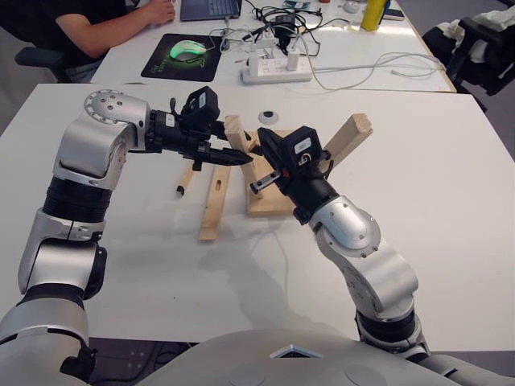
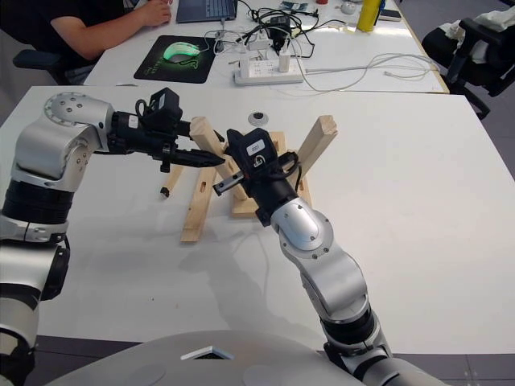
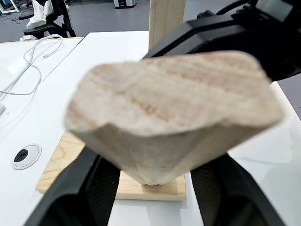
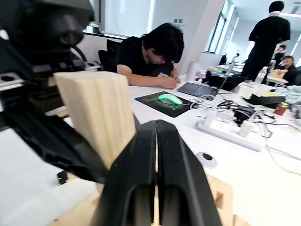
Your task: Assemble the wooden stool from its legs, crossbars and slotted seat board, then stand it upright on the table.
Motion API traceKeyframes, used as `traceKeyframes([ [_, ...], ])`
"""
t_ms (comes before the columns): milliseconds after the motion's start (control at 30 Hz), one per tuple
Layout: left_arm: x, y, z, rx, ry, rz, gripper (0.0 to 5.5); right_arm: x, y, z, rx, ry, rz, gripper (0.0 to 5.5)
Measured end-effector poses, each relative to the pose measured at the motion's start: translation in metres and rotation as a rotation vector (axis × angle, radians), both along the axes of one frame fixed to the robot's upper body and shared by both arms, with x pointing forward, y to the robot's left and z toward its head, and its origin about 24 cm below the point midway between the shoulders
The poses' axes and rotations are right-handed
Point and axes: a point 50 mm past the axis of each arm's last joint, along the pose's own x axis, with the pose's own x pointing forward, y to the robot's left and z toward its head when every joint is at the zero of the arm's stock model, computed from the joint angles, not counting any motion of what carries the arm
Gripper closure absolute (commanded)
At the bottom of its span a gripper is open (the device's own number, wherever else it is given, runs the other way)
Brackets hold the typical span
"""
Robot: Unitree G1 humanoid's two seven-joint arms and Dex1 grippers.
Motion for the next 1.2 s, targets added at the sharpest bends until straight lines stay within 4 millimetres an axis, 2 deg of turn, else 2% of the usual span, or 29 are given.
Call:
traceKeyframes([
  [200,0.002,-0.002,0.001,0.005,0.003,-0.008,3.42,0.011,-0.007,0.023,-0.016,-0.176,-0.101,5.50],
  [300,0.002,-0.002,0.001,0.007,0.002,-0.008,3.42,0.011,-0.007,0.028,-0.015,-0.215,-0.103,5.50],
  [333,0.002,-0.002,0.001,0.007,0.002,-0.008,3.42,0.010,-0.005,0.026,-0.033,-0.216,-0.093,5.50],
  [400,0.002,-0.002,0.001,0.007,0.001,-0.008,3.42,0.010,0.003,0.011,-0.143,-0.155,-0.027,5.50],
  [433,0.002,-0.002,0.001,0.015,0.001,-0.008,3.42,0.010,0.007,-0.011,-0.255,-0.046,0.030,5.50],
  [467,0.001,-0.001,-0.001,0.019,0.006,-0.005,3.42,0.008,0.007,-0.016,-0.303,-0.029,0.042,5.50],
  [567,0.001,-0.001,-0.001,0.024,0.004,0.002,3.42,0.004,0.004,-0.018,-0.359,-0.023,0.053,5.50],
  [700,0.001,0.000,0.000,0.021,0.003,0.008,3.42,0.006,0.004,-0.014,-0.313,-0.022,0.041,5.50],
  [800,0.000,-0.002,0.001,0.018,-0.005,0.004,3.42,0.012,0.003,-0.002,-0.210,-0.076,0.013,5.50],
  [967,0.000,-0.002,0.001,0.017,-0.007,0.005,3.42,0.015,-0.006,0.041,-0.037,-0.319,-0.058,5.50],
  [1033,-0.001,-0.002,0.001,0.017,-0.007,0.006,3.42,0.014,-0.007,0.047,-0.026,-0.360,-0.064,5.50],
  [1133,-0.002,-0.001,0.000,0.013,-0.007,0.011,3.42,0.018,-0.004,0.036,-0.096,-0.310,-0.048,5.50],
  [1167,-0.002,-0.001,-0.001,0.011,-0.009,0.012,3.42,0.020,-0.001,0.025,-0.152,-0.253,-0.029,5.50],
  [1200,-0.004,0.000,-0.001,0.005,-0.010,0.014,3.42,0.023,0.001,0.004,-0.248,-0.144,-0.004,5.50],
])
